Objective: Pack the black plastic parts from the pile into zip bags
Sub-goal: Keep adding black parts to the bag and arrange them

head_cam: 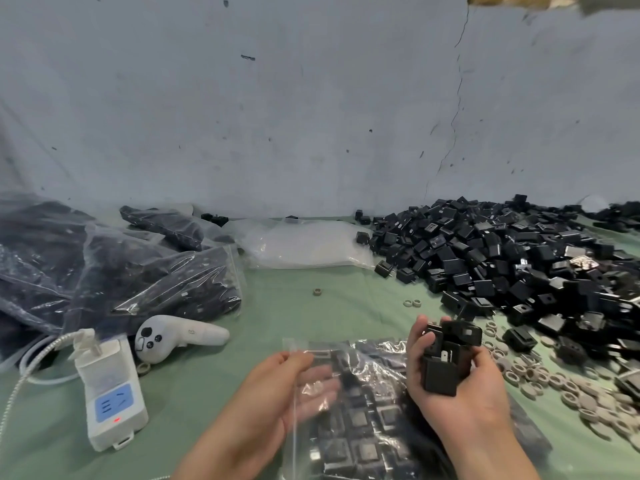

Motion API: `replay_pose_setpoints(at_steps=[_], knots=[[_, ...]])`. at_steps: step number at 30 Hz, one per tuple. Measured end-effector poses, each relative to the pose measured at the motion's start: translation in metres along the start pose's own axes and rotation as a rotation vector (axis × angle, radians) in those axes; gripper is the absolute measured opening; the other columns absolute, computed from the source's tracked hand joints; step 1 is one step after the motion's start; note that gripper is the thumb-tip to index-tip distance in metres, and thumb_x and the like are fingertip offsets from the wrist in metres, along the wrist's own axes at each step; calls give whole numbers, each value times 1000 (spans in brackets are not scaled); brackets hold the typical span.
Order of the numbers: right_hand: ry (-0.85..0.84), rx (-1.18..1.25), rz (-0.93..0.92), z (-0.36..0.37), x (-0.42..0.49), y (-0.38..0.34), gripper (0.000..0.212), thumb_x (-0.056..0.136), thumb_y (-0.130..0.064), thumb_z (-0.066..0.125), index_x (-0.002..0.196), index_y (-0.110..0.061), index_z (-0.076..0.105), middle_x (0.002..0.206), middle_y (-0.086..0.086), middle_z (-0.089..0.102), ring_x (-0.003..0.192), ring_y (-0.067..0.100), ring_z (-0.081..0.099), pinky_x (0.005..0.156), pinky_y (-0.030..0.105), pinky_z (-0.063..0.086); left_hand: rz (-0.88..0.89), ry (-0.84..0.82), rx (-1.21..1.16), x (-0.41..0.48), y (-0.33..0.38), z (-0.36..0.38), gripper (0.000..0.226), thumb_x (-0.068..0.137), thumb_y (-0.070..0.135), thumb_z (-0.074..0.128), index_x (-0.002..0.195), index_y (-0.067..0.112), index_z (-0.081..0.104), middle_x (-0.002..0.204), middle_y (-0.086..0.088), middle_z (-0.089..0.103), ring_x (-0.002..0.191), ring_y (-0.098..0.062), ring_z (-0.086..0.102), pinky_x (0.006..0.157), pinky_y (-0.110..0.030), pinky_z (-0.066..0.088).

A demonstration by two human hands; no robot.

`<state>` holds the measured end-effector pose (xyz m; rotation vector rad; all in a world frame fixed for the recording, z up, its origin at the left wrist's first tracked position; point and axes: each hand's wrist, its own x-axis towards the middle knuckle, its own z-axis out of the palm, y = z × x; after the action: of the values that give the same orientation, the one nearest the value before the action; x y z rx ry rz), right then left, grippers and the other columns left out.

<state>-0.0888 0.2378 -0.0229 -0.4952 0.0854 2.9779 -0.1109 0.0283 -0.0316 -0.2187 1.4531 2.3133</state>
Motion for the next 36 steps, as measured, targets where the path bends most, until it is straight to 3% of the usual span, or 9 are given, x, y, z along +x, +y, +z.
replay_pose_setpoints(at_steps=[5,7,13,17,20,24,29,33,36], knots=[[-15,-5,41,3,3,9,30,88,-22,51,114,-17,66,115,15,67,95,21,70,53,27,58,-107,-149,-145,5,-2,9,43,84,7,61,120,-12,50,112,-34,66,103,-45,68,76,-45,60],[-22,-5,55,4,4,12,28,89,-23,50,110,-16,67,113,15,68,94,21,70,53,26,58,-134,-179,-167,7,-4,12,30,91,6,55,115,-13,51,114,-33,66,105,-43,68,78,-46,61],[-32,-23,66,4,0,19,31,78,-19,56,106,-19,70,111,15,69,95,19,70,53,26,58,-88,-35,-118,5,-1,6,17,97,2,49,96,-9,61,104,-30,70,85,-34,73,73,-45,62],[-57,-48,58,1,-7,19,29,76,-19,58,101,-19,72,109,15,70,93,19,70,54,25,58,208,352,219,3,-1,-6,11,93,2,57,98,-3,65,81,-18,69,63,-24,62,64,-36,56],[-55,-82,34,-3,-11,18,22,81,-21,56,97,-18,72,107,14,70,94,18,70,55,25,58,593,551,545,-12,2,4,11,94,18,59,100,27,59,83,8,67,66,-6,62,61,-21,46],[-41,-110,13,-8,-17,20,18,91,-28,55,97,-18,69,104,14,70,92,19,69,55,28,59,764,290,710,-38,-3,33,7,94,35,56,90,41,58,83,21,65,64,4,60,50,-9,44],[-67,-189,-52,-10,-22,27,15,87,-30,57,94,-19,65,100,13,66,86,26,66,79,37,58,756,-46,988,-45,-25,53,15,90,55,56,99,43,57,96,21,61,82,4,61,68,-9,44],[-79,-226,-44,-14,-25,30,15,85,-33,56,85,-24,69,98,9,67,73,26,63,69,36,56,650,-127,1161,-41,-43,59,50,70,74,47,111,47,48,112,33,47,101,13,50,88,-15,45],[-69,-220,-53,-14,-26,28,16,85,-32,57,85,-24,70,96,9,67,69,25,63,71,36,56,601,-158,1018,-44,-43,64,39,69,62,60,101,43,46,120,35,55,104,16,53,86,-13,43]])
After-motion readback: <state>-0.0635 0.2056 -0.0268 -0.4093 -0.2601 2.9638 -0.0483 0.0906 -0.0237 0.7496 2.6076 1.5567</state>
